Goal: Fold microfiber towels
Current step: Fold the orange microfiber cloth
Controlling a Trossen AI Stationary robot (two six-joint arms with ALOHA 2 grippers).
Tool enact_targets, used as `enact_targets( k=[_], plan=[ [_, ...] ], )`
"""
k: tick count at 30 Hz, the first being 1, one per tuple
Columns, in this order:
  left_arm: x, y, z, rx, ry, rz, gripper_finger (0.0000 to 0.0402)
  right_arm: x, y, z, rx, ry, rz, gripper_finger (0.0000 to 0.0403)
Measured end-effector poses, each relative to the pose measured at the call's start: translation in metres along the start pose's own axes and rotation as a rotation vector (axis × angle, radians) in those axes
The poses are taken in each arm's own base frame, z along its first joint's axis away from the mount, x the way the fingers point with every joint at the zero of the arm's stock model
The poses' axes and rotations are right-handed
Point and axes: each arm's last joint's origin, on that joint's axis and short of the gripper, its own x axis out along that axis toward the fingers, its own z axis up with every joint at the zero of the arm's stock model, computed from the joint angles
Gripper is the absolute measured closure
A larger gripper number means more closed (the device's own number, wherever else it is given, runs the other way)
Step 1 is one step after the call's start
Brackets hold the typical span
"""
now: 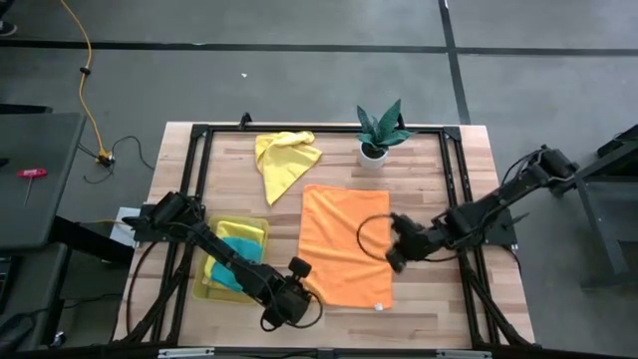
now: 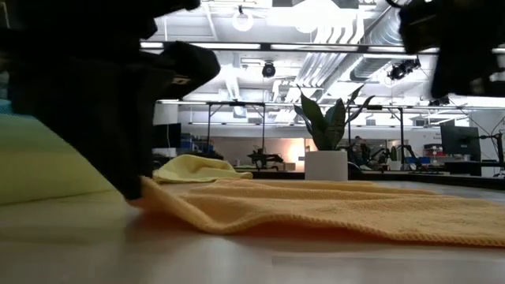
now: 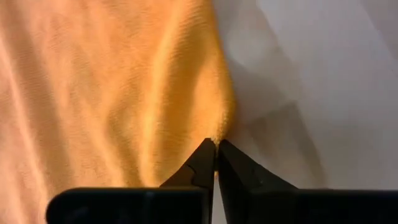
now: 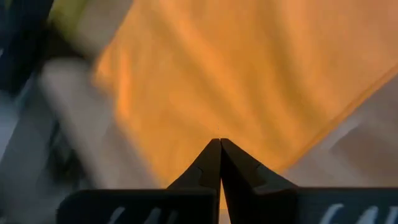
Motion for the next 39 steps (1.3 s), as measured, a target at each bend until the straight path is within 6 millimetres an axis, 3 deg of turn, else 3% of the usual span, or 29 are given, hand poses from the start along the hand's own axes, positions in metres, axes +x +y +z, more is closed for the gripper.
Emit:
enact_targets(
  k=[9,19,23,32,39],
  plan=[
    [0.002,0.004,0.0,-0.059,0.011,-0.065,0.04,0.008,0.024,-0.046,-0.173,0.192,0.175,0.0386],
    [0.001,0.002,-0.001,-0.123,0.024,-0.129,0.0401,0.054,0.042,-0.061,-0.652,0.295,0.219,0.0229],
    [0.001,0.002,-0.001,-0.152,0.027,-0.139,0.0401,0.075,0.052,-0.071,-0.873,0.351,0.162,0.0197],
    [0.001,0.002,-0.001,-0.2,0.032,-0.16,0.0401,0.107,0.065,-0.09,-1.068,0.433,-0.076,0.0201],
    [0.001,0.001,-0.001,-0.208,0.032,-0.161,0.0402,0.108,0.078,-0.097,-1.093,0.405,-0.12,0.025]
  ],
)
